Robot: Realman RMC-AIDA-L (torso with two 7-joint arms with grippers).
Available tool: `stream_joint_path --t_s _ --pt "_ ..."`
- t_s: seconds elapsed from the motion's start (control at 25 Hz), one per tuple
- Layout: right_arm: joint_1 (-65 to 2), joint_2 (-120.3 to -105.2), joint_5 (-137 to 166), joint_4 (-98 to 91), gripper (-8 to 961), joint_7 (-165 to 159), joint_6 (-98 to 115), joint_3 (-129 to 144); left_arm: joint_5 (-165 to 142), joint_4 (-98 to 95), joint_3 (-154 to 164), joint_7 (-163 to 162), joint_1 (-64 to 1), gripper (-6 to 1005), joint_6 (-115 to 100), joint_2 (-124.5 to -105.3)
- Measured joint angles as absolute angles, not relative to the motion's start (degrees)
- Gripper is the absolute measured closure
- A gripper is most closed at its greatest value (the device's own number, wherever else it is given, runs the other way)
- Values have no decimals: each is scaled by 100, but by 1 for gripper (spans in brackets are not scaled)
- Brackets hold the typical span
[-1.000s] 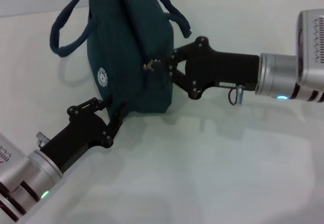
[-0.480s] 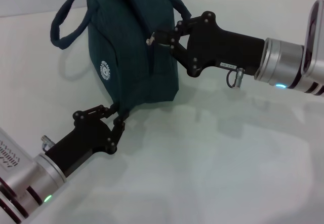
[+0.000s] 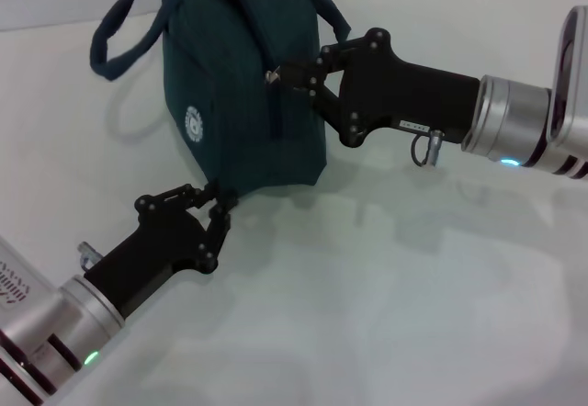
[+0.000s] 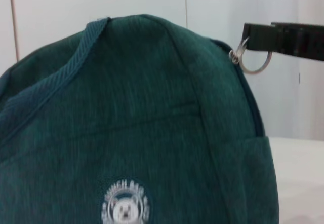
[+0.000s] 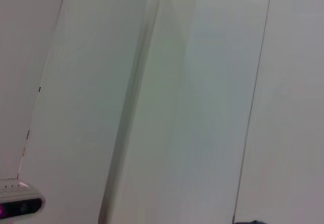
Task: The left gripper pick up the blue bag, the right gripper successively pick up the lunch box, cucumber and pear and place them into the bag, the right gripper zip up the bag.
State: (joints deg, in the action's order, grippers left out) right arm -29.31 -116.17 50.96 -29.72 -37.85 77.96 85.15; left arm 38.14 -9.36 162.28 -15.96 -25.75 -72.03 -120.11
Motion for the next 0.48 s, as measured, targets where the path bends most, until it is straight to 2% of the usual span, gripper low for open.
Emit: stream_joint_path --t_s 0.48 --pt "-2927 -11617 5097 -2971 945 -3789 7764 8643 4020 -1015 16228 -1558 -2639 643 -7252 -12038"
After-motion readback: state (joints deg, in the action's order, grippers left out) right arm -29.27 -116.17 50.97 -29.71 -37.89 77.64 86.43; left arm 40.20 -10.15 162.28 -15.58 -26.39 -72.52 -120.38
